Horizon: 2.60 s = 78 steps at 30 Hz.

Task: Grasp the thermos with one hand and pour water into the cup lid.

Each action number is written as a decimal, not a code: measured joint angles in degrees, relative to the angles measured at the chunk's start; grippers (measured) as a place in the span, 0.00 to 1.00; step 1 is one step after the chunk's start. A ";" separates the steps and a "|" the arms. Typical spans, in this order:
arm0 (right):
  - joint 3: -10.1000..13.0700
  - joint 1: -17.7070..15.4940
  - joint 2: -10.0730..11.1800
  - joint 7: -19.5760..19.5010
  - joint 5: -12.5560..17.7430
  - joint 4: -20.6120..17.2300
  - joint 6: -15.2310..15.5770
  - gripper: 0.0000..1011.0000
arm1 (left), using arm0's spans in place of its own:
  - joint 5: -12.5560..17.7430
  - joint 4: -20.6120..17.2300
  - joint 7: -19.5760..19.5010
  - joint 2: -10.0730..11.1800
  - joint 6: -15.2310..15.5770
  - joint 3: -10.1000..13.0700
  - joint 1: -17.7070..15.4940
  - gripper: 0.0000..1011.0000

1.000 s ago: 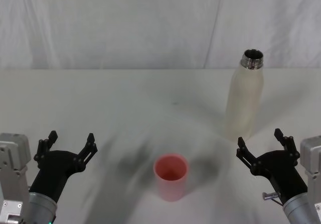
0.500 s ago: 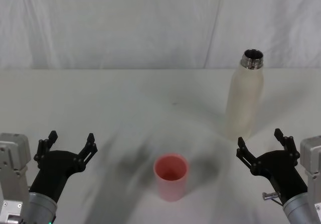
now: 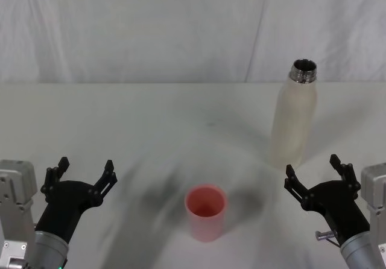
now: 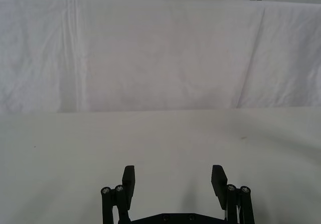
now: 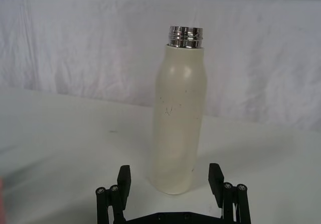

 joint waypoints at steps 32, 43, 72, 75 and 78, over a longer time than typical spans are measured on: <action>4.59 0.20 -1.86 7.46 3.18 -0.51 0.67 0.99 | 0.00 0.00 0.00 0.00 0.00 0.00 0.00 0.99; 6.01 1.61 -1.41 10.18 4.71 -1.29 3.31 0.99 | 0.00 0.00 0.00 0.00 0.00 0.00 0.00 0.99; 4.35 11.15 2.18 14.34 7.89 3.73 8.89 0.99 | 0.00 0.00 0.00 0.00 0.00 0.00 0.00 0.99; 4.24 11.85 2.07 14.34 8.10 4.55 8.89 0.99 | 0.00 0.00 0.00 0.00 0.00 0.00 0.00 0.99; 4.03 12.87 1.72 14.29 8.37 6.09 8.76 0.99 | 0.00 0.00 0.00 0.00 0.00 0.00 0.00 0.99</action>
